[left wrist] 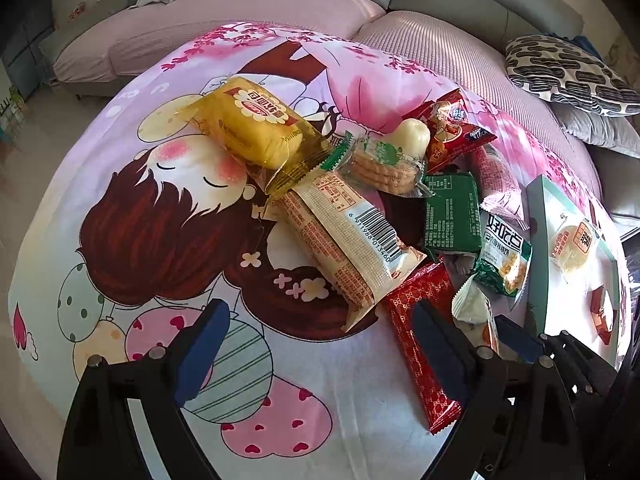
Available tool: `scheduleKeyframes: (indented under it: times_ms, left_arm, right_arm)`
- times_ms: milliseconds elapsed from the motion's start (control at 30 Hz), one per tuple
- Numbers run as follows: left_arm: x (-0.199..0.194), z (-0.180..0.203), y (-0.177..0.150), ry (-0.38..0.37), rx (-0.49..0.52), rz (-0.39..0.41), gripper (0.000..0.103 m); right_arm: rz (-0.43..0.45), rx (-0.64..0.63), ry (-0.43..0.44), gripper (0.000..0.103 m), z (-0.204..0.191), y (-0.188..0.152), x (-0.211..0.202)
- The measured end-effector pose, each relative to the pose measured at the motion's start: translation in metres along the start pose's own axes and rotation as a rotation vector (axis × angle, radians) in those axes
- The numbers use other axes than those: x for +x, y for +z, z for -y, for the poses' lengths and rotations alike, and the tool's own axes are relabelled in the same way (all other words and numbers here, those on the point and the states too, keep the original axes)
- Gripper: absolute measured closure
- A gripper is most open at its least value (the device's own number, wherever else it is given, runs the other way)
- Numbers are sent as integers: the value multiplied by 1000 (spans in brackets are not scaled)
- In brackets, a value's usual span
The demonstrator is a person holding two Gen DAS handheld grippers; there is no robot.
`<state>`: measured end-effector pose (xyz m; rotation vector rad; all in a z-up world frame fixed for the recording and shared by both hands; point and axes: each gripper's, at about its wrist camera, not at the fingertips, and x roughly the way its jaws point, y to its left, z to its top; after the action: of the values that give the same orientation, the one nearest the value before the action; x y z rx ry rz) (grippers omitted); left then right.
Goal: Organize snacks
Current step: 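Move right tool down onto the white cookie pack with orange cookie picture, then close right tool on the white cookie pack and lift it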
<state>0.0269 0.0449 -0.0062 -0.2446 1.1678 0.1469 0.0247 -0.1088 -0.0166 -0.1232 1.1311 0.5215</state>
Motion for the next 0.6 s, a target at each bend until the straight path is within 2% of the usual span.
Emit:
scheduleKeyframes:
  times_ms: [567,600]
  left_arm:
    - [2,2,-1,5,6,-5,10]
    - [2,2,-1,4,5,-6,10]
  right_arm:
    - [20,66,11,50,9,0,-8]
    - [22,72,14,54,10,0,-10]
